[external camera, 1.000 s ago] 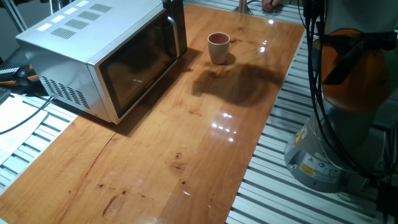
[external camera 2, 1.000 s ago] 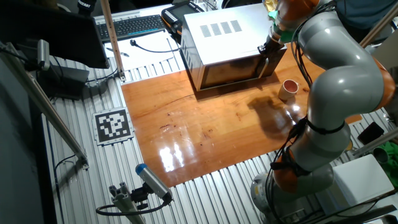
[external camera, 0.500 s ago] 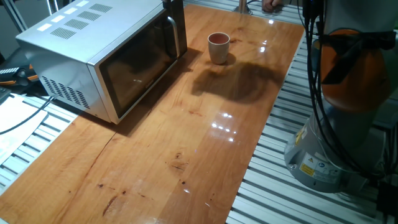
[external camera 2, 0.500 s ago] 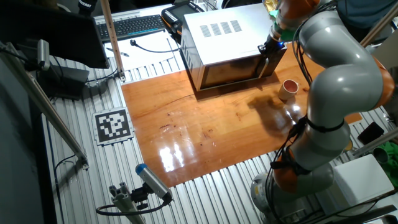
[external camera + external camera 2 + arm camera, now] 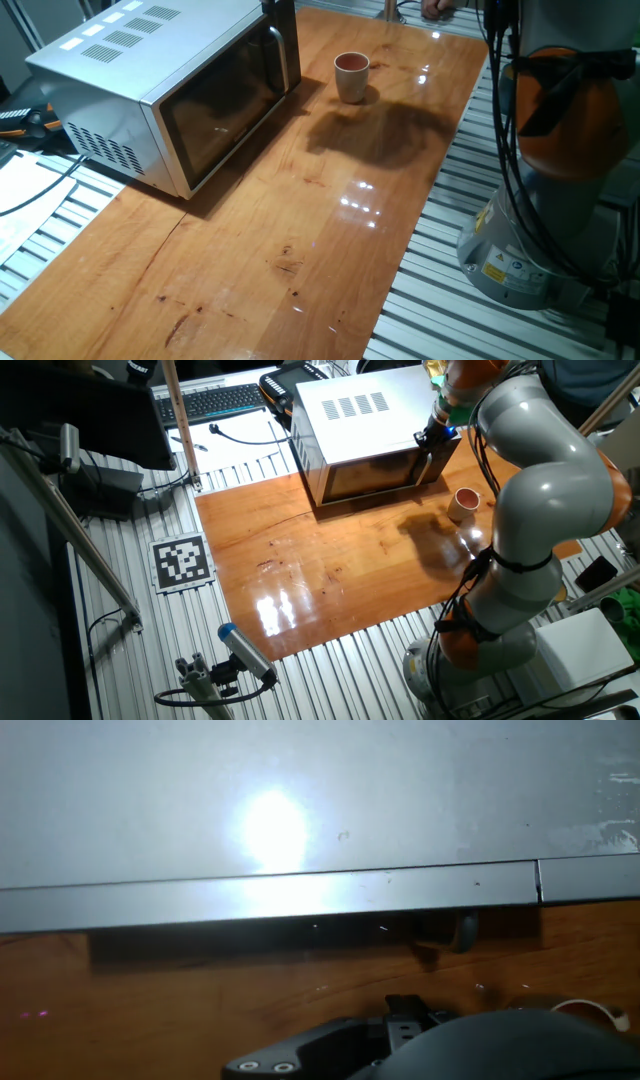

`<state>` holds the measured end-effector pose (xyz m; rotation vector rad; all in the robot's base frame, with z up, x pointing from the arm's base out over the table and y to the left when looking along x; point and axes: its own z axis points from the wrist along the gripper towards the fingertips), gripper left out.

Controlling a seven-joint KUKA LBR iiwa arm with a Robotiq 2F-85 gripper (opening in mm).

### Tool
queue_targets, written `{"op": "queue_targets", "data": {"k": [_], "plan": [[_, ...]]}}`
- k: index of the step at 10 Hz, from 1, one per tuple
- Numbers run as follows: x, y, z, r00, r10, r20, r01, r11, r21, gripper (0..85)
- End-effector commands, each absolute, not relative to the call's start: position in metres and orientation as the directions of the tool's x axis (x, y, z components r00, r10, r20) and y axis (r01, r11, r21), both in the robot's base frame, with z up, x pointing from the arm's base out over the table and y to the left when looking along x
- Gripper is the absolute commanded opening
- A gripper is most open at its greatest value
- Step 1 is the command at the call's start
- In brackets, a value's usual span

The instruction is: Put the bowl into the microwave

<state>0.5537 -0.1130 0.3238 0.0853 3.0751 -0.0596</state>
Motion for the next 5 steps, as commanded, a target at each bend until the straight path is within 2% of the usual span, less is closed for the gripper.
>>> {"op": "queue_targets", "data": {"k": [1, 2, 3, 5], "plan": [[0.5535, -0.1132, 0.3237, -0.997, 0.038, -0.06, 0.041, 0.998, -0.042, 17.0], [0.5535, -0.1132, 0.3237, -0.998, 0.025, -0.054, 0.027, 0.999, -0.041, 17.0], [0.5535, -0.1132, 0.3237, -0.998, 0.008, -0.055, 0.01, 0.999, -0.045, 34.0], [0.5535, -0.1132, 0.3237, -0.998, -0.006, -0.063, -0.004, 0.999, -0.043, 34.0]]}}
